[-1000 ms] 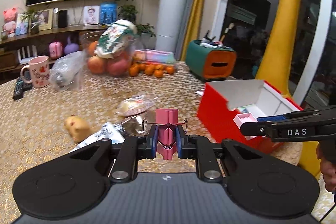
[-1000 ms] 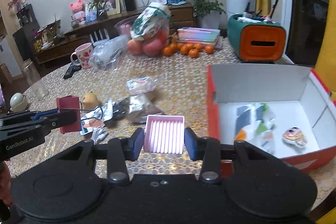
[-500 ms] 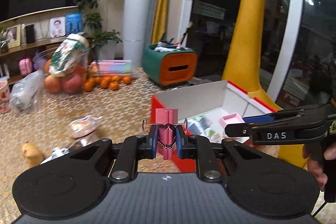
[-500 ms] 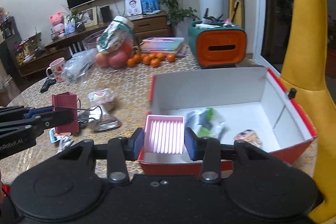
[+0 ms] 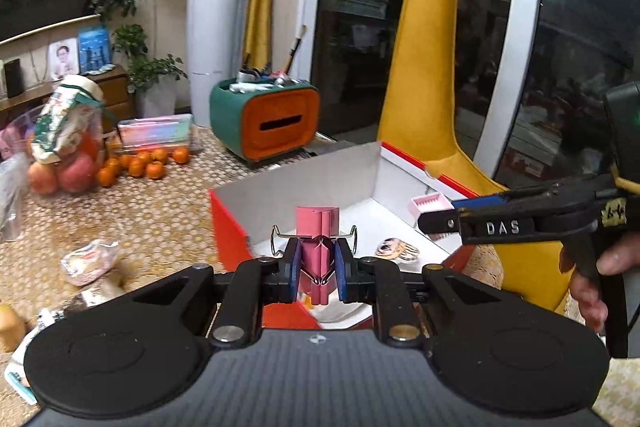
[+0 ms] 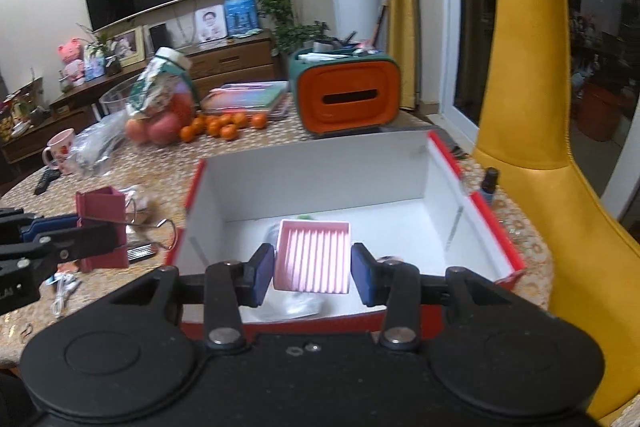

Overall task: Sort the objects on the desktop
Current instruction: 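Carry the pink comb and binder clip over the box with both tools, then open the right tool to drop the comb while the left tool releases the binder clip into the box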

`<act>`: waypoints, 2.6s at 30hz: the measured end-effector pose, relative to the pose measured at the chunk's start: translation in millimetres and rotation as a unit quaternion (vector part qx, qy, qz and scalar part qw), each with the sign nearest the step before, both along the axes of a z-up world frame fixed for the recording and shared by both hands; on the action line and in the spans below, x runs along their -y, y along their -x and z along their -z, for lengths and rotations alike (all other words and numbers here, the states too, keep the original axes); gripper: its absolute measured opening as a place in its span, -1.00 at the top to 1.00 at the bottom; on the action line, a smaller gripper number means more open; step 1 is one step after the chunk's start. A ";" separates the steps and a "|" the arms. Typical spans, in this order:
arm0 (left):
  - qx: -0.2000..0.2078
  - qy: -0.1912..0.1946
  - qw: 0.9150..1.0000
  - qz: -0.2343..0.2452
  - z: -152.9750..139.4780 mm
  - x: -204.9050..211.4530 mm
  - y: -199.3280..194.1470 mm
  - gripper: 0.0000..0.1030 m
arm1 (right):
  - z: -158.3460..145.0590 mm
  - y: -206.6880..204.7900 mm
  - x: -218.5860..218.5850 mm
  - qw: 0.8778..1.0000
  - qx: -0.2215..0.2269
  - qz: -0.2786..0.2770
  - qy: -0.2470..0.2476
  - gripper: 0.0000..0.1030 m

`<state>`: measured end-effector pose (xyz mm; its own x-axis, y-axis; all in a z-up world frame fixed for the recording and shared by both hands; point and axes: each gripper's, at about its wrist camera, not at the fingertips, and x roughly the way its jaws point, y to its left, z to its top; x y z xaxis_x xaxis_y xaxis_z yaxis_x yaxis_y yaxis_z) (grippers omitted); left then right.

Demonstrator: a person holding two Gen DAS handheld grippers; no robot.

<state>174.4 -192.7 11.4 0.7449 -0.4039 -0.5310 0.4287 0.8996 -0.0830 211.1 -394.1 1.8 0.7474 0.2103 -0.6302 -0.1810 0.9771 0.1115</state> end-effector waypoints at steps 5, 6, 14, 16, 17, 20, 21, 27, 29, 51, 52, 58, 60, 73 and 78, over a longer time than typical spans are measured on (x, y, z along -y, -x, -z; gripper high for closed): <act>-0.015 -0.010 1.000 0.020 9.4 19.1 -13.6 0.69 | 5.6 -12.7 16.7 1.000 -0.008 0.016 0.003 0.21; -0.018 -0.011 1.000 0.023 10.5 21.9 -15.6 0.69 | 6.8 -16.0 18.6 1.000 -0.010 0.017 0.006 0.21; -0.041 -0.023 0.998 0.050 19.6 50.5 -40.2 0.69 | 16.8 -48.9 27.3 0.999 -0.026 0.023 0.024 0.21; -0.044 -0.028 0.997 0.058 21.4 59.2 -46.2 0.69 | 20.0 -56.1 28.0 0.999 -0.032 0.022 0.029 0.21; -0.047 -0.029 0.997 0.061 22.6 63.1 -49.6 0.69 | 21.6 -59.6 28.5 0.999 -0.035 0.021 0.031 0.21; -0.059 -0.029 0.996 0.064 26.5 73.8 -60.0 0.69 | 27.8 -70.5 30.6 0.998 -0.044 0.022 0.036 0.21; -0.064 -0.029 0.995 0.064 28.0 76.3 -64.1 0.69 | 30.5 -73.9 32.0 0.998 -0.049 0.022 0.034 0.21; -0.100 -0.032 0.993 0.059 42.5 84.9 -89.3 0.69 | 48.6 -92.9 41.5 0.996 -0.086 0.028 0.015 0.21; -0.112 -0.032 0.991 0.059 47.8 86.8 -96.1 0.69 | 53.7 -97.4 42.3 0.995 -0.096 0.031 0.010 0.21; -0.191 -0.045 0.978 0.073 76.6 85.2 -112.4 0.69 | 76.6 -103.7 32.0 0.989 -0.145 0.025 0.021 0.15; -0.192 -0.043 0.978 0.074 76.5 84.9 -111.3 0.69 | 76.8 -102.7 32.4 0.989 -0.145 0.025 0.021 0.13; -0.190 -0.047 0.978 0.071 71.9 84.6 -107.1 0.69 | 73.6 -95.9 35.5 0.990 -0.138 0.028 0.016 -0.25; -0.188 -0.046 0.979 0.070 70.0 83.7 -105.1 0.69 | 70.8 -94.1 36.1 0.990 -0.135 0.027 0.017 -0.25; -0.152 -0.029 0.986 0.067 47.4 76.0 -81.5 -0.15 | 49.1 -80.7 37.2 0.994 -0.110 0.019 0.000 -0.42; -0.135 -0.025 0.988 0.067 37.7 72.8 -65.8 -0.15 | 38.2 -69.9 38.5 0.995 -0.096 0.014 -0.008 -0.43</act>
